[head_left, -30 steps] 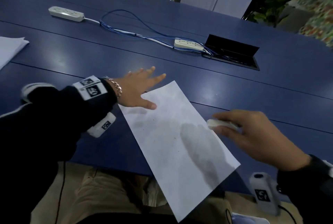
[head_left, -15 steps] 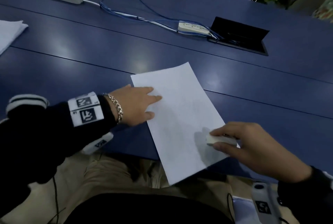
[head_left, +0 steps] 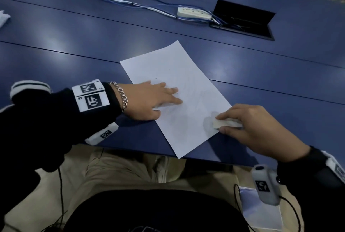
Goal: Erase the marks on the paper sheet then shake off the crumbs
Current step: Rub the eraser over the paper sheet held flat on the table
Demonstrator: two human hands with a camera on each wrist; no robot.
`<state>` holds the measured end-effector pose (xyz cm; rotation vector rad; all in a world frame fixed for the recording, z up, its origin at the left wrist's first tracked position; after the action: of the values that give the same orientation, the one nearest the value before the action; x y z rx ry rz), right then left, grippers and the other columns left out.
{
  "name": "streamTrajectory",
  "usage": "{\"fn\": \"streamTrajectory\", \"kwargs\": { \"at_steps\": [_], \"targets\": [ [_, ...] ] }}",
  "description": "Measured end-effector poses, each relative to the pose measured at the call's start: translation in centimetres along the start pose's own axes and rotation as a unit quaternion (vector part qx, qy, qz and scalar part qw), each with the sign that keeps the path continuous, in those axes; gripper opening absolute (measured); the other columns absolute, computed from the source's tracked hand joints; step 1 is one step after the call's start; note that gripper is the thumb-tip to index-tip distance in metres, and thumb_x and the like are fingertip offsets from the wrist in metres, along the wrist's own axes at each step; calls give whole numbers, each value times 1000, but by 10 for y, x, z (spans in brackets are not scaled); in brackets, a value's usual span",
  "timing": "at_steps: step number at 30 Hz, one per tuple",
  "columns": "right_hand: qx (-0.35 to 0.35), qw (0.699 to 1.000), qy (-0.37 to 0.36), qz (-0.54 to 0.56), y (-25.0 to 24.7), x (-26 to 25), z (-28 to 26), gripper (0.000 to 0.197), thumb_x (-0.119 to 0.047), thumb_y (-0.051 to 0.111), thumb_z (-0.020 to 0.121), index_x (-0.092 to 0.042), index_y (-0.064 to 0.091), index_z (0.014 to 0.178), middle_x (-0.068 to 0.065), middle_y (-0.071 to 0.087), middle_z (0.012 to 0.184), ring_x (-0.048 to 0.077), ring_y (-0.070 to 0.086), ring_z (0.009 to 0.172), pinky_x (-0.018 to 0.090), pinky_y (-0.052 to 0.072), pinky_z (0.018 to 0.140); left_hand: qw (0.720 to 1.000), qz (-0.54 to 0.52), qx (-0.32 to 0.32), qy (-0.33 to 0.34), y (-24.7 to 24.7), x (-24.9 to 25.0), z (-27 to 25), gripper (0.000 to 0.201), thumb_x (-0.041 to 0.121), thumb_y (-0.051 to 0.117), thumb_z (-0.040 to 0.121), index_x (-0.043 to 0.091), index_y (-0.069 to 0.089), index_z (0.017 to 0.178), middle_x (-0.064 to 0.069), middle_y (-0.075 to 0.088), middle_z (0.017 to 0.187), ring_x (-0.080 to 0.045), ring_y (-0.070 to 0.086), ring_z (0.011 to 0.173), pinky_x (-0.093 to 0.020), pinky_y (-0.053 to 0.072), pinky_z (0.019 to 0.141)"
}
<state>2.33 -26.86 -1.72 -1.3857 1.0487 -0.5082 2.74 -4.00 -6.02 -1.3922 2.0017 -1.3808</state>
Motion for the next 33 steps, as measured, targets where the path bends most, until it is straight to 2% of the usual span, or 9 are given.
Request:
{"fn": "streamTrajectory", "kwargs": {
  "at_steps": [7,10,12,15,17,20,25,30,33],
  "targets": [
    [-50,999,-8,16,6,-7,-13,28,-48,73,87,-39,73,113,-27,65,103,-6,60,97,10,44,82,998,57,-1,26,12,18,-27,72,47,51,104,43,12,165,11,3,175,-20,12,160,-33,10,129],
    [-93,995,-20,9,5,-12,-17,30,-55,70,85,-43,71,113,-29,64,103,-8,58,97,17,47,82,998,43,38,38,2,28,-32,73,60,55,99,44,24,163,14,35,163,-17,38,141,-38,34,116],
    [-82,996,-21,3,-6,-15,-6,30,-55,70,85,-43,71,112,-27,64,102,-6,58,93,16,43,79,995,28,87,28,-14,30,-24,83,71,58,92,39,27,163,11,44,152,-17,43,132,-39,39,110],
    [-16,1000,-26,-3,-28,-20,26,30,-51,70,85,-37,73,111,-23,70,102,0,61,95,22,47,83,992,14,123,-25,-33,28,3,110,85,61,79,29,21,166,2,26,170,-22,28,152,-40,28,123],
    [8,1000,-27,-10,-31,-22,50,27,-48,70,87,-33,73,109,-20,72,101,4,63,95,23,46,83,994,33,81,-59,-30,29,21,125,92,60,71,26,12,167,0,6,176,-26,11,160,-46,16,128],
    [11,999,-40,-30,-17,-23,78,28,-47,68,89,-29,73,110,-14,73,101,12,64,98,27,48,85,995,38,23,-91,-13,31,34,138,96,62,64,31,-1,167,3,-9,176,-31,0,162,-62,9,127],
    [-1,996,-79,-31,-7,-34,75,28,-48,68,86,-28,74,105,-9,70,96,15,64,88,36,52,82,993,17,18,-116,-4,26,39,148,97,67,56,34,-10,166,7,-17,174,-32,-6,162,-72,16,121],
    [-127,980,-146,-33,13,-58,50,32,-55,61,77,-33,74,96,-15,66,89,5,60,81,28,51,76,992,16,9,-123,-3,26,42,153,95,70,54,31,-13,166,7,-20,174,-33,-7,162,-74,19,119],
    [-63,990,-119,-31,-5,-46,76,28,-47,71,78,-28,76,98,-9,67,90,12,61,83,31,51,78,992,11,8,-123,-1,25,44,153,96,69,54,32,-13,166,8,-20,174,-33,-7,162,-76,20,118]
  ]
}}
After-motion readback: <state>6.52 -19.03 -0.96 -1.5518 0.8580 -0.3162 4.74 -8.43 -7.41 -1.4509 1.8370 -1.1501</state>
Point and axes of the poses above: each hand's wrist, its own z-axis towards the middle knuckle, its own y-axis out of the palm, x = y × z, the point moved 9 cm from there along z, towards the middle knuckle
